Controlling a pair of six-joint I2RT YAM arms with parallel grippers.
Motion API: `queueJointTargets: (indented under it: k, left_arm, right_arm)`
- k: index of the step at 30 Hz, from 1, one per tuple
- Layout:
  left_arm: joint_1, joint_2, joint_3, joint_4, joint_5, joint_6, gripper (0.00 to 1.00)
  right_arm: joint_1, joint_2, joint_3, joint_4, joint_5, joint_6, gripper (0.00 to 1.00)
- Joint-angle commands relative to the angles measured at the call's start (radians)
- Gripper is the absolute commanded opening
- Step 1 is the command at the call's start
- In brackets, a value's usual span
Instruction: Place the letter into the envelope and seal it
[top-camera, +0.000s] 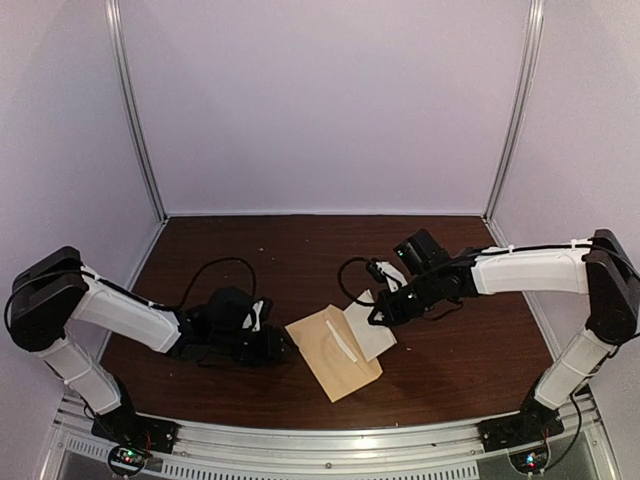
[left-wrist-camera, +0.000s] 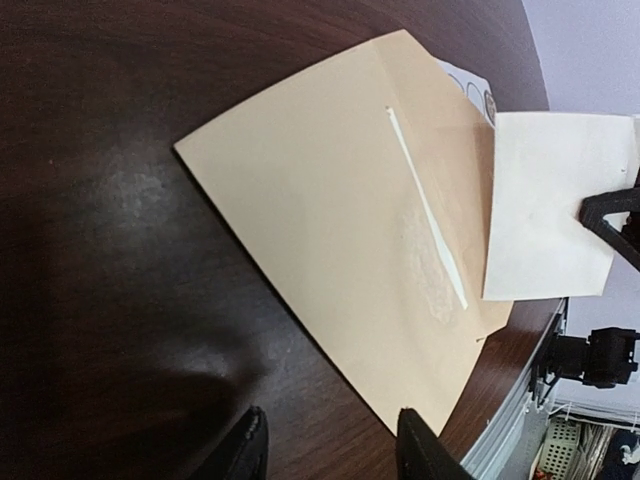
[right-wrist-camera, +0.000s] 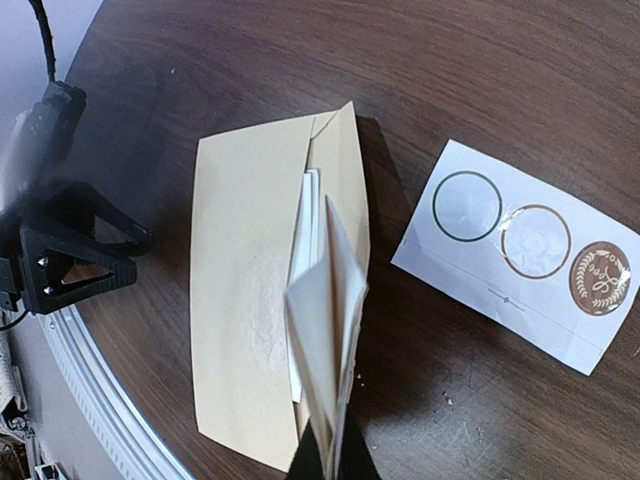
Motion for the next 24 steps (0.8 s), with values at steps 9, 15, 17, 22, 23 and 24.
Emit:
queueJointTargets:
  k: [9,15,17,22,23,24]
  left_arm:
    - [-0.035,0.115,0.049,0.155,0.086,-0.047,0.44]
    - [-0.038,0.14,0.053,0.173,0.107,-0.05,0.45]
    - [-0.037,0.142,0.054,0.173,0.107,-0.052,0.45]
    - [-0.038,0.149,0.054,0.177,0.111,-0.056,0.45]
    - [-0.039,0.151,0.055,0.179,0.112,-0.056,0.45]
    - [-0.039,0.152,0.056,0.179,0.113,-0.056,0.45]
  right_arm:
    - [-0.01,0.052,0.028,-0.031,0.004,-0.006,0.0]
    - [-0.01,0.078,0.037,-0.056,0.027,-0.006,0.0]
    - [-0.011,0.082,0.037,-0.061,0.033,-0.002,0.0]
    - [-0.011,0.095,0.043,-0.074,0.044,-0.002,0.0]
    - [-0.01,0.099,0.045,-0.075,0.045,-0.003,0.0]
    - [-0.01,0.1,0.046,-0.077,0.045,-0.003,0.0]
